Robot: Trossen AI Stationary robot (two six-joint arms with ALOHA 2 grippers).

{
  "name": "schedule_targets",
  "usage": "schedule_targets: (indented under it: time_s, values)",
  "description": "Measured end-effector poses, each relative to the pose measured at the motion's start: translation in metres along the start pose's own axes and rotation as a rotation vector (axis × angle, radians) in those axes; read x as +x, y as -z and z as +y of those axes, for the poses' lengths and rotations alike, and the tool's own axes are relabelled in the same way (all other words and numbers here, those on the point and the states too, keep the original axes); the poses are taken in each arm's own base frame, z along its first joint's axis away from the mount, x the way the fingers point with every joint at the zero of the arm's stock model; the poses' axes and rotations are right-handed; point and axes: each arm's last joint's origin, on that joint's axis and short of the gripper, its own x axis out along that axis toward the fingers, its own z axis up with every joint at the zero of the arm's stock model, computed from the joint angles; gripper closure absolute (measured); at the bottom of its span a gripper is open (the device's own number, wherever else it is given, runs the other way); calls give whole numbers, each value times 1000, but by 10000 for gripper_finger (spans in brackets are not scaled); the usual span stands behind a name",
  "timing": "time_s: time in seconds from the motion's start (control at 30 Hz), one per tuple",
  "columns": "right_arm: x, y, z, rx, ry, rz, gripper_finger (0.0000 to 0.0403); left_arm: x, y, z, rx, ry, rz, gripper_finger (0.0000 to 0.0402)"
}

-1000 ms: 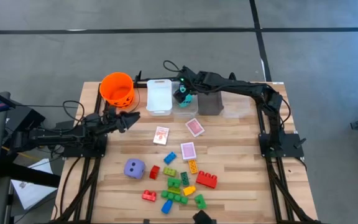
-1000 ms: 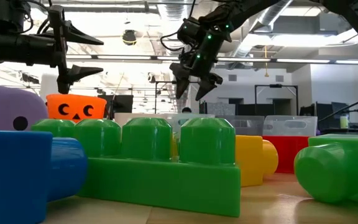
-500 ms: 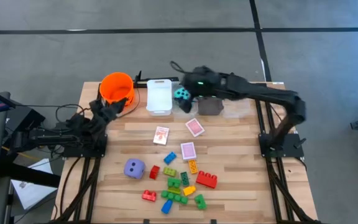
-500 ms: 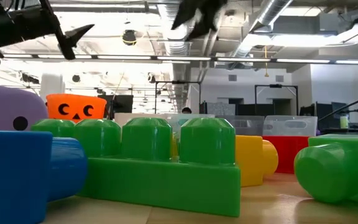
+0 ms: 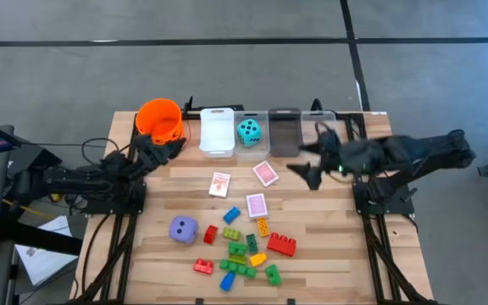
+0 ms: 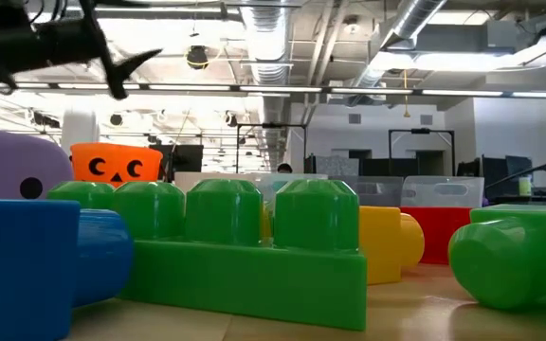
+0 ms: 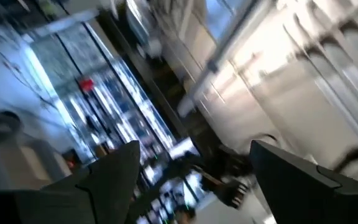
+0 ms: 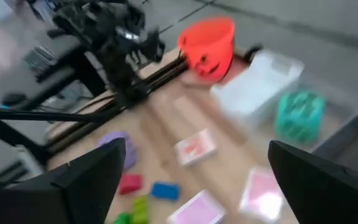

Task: Pick & Place Toys
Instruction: Put the small yellow game piece into the black bin

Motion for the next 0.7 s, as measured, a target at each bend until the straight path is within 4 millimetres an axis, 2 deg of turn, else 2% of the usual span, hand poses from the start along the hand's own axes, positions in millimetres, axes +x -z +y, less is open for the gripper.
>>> schedule_targets:
  time_s: [0.17,0.27,0.47,0.57,0.7]
  values:
    - [24,54,4,191,-79,20,17,39,17,-27,15,109,231,103]
    - [41,73,13,270,-129,12,17,65,37,-43,126,114,348,103]
    - [53,92,37,293,-132,85,17,100,64,-70,400,145,598,103]
    - [49,96,45,269,-103,139,17,107,65,-83,505,129,751,103]
    - [45,98,47,201,-44,199,17,106,53,-99,673,7,900,103]
